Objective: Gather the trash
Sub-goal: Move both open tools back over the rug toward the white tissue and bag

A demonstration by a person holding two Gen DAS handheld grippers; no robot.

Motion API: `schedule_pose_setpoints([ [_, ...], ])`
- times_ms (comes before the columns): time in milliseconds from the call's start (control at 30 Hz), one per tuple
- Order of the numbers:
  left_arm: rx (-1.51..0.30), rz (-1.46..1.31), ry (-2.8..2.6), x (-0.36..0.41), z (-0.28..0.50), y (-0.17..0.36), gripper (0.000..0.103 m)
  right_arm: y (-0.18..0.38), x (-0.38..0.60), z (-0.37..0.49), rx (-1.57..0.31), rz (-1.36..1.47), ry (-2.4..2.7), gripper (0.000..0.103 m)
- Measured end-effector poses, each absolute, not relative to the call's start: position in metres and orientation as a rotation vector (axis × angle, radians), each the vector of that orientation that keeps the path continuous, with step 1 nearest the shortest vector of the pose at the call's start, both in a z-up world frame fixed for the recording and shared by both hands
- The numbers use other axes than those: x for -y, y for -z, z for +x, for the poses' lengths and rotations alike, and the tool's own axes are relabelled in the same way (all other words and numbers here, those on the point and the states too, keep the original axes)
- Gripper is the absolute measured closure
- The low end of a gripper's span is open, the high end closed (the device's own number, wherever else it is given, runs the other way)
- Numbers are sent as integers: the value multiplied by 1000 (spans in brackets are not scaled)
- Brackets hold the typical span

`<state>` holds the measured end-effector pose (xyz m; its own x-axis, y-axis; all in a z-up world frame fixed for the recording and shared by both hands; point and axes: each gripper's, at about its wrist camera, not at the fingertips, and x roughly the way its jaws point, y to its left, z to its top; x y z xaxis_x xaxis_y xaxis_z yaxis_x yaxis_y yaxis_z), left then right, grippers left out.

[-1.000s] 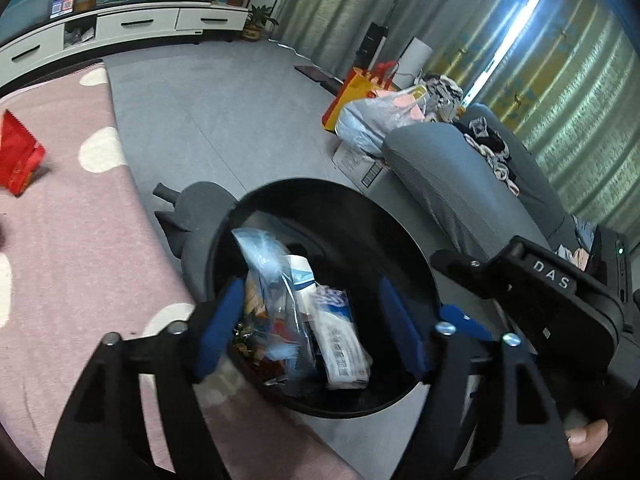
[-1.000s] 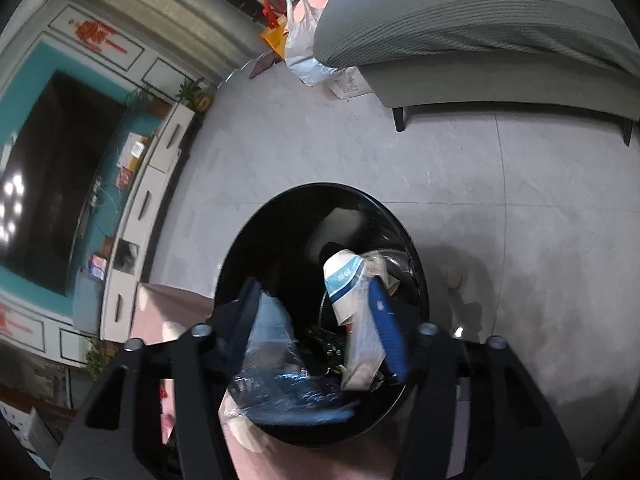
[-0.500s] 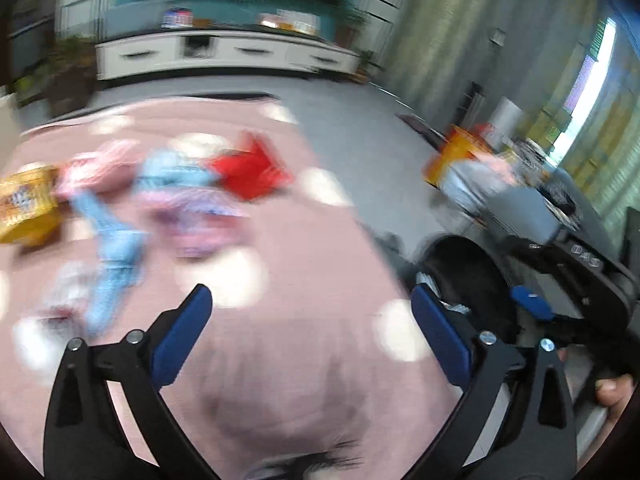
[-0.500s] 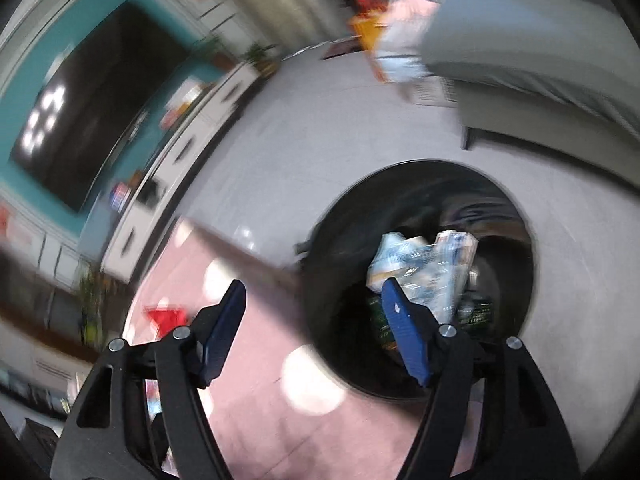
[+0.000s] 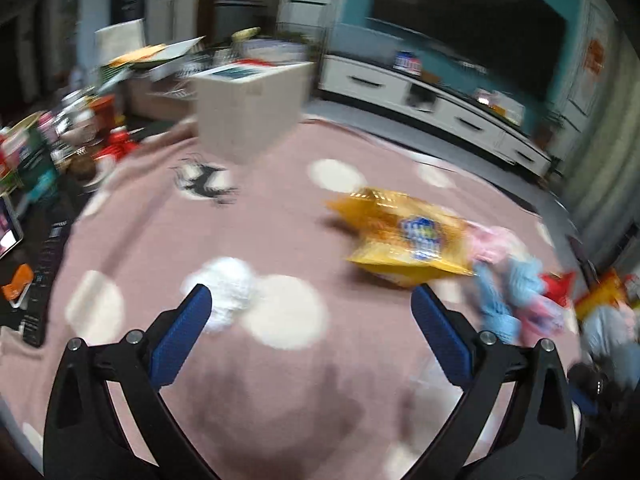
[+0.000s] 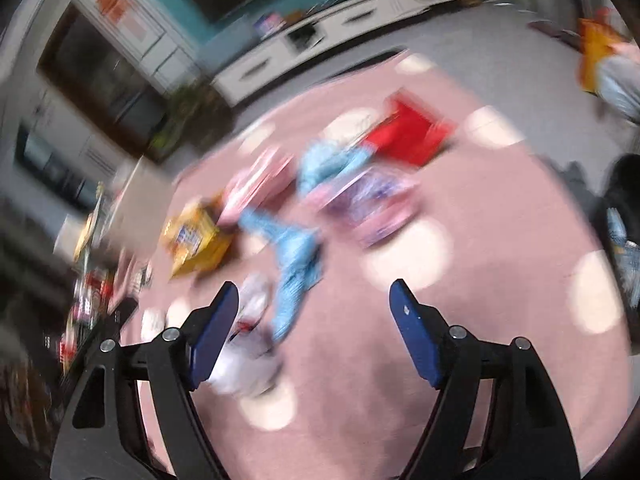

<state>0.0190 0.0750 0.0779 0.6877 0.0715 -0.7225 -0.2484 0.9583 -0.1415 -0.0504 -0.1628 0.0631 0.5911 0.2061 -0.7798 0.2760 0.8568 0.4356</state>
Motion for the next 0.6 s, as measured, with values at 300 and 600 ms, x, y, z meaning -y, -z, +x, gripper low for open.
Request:
schedule_pose_setpoints([
  [300, -904, -278, -296, -132, 54, -30, 10, -37, 84, -34, -1089, 392, -91, 27],
  [600, -951, -300, -321, -144, 59, -9, 26, -28, 79, -32, -1112, 357, -83, 27],
])
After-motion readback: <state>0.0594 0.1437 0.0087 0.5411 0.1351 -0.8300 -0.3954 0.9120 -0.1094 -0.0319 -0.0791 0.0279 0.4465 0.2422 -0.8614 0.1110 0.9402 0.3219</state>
